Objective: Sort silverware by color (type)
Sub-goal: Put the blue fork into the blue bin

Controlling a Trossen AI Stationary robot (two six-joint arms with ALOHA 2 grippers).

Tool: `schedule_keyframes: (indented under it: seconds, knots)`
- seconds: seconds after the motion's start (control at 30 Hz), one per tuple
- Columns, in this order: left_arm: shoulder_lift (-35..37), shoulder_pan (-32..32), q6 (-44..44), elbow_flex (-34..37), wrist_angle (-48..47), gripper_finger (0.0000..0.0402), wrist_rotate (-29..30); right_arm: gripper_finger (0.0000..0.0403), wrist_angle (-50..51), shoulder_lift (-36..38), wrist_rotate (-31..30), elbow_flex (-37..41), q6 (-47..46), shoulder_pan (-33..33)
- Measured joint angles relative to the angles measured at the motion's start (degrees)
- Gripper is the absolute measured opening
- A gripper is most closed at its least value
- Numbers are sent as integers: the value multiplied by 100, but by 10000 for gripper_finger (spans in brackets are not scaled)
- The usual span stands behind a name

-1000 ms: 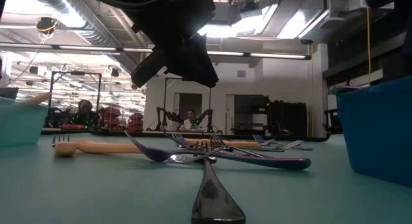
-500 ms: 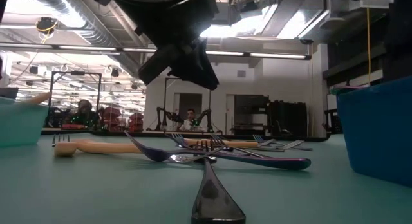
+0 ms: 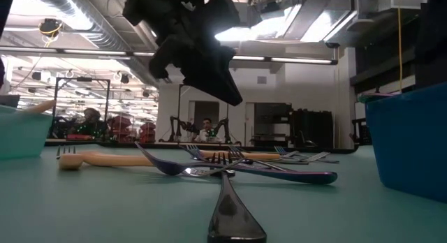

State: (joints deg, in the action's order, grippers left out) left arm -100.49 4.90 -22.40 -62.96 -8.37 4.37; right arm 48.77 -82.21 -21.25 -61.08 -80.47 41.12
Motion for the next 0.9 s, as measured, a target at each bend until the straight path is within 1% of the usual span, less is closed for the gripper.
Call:
schedule_keyframes:
  seconds: [0.1, 0.4, 0.53, 0.63, 0.77, 0.9]
  knots:
    - [0, -94, -1, 0, -1, 45, -103, 62, 110, 0, -49, 0, 2, 0]
    - [0, -285, -1, 0, 1, 45, -108, 62, 368, 0, -82, 0, 4, -4]
    - [0, -319, -1, 0, 1, 45, -108, 62, 479, 0, -99, 0, 10, -108]
    - [0, -335, 28, 0, 3, 46, -112, 62, 543, 0, -96, 0, 190, -234]
    - [0, -340, 386, 0, 3, 62, -112, 62, 543, 0, -13, 0, 548, -430]
    - [-9, -340, 437, 0, 7, 89, -126, 62, 540, 0, 58, 0, 881, -657]
